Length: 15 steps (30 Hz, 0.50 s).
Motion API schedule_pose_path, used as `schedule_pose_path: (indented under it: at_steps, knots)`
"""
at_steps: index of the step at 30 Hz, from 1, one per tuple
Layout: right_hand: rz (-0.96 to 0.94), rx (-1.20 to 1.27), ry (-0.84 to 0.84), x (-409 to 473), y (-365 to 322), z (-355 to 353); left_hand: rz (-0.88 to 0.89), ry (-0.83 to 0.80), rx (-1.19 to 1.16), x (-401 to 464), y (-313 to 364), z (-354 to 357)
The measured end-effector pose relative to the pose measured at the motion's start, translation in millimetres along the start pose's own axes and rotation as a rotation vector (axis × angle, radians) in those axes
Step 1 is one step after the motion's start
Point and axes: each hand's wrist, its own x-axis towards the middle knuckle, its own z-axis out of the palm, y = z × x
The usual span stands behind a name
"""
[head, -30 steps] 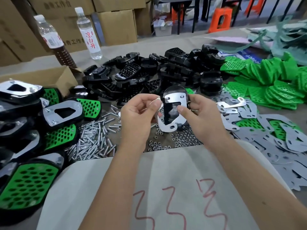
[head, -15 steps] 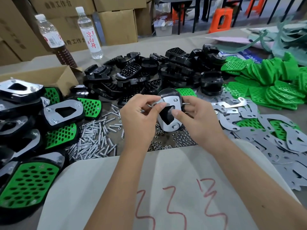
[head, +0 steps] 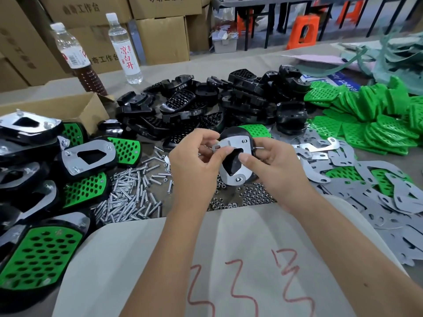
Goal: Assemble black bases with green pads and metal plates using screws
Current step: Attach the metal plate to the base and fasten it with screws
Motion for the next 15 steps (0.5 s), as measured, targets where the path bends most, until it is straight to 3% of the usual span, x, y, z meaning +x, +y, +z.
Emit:
schedule_pose_path:
  at_steps: [6, 11, 15]
  knots:
    - [-0.024, 0.063, -0.039, -1.1, -1.6, -0.2, -0.046, 0.134, 0.118, -2.7, 1.0, -0.9]
    - [-0.048, 0.072, -0.043, -1.4, -0.7, -0.9, -0.217, 0.097, -0.030, -7.0, 5.1, 4.5]
    - [-0.055, 0.055, -0.064, -2.2, -0.2, -0.7, -0.121, 0.133, 0.072, -7.2, 7.4, 6.8]
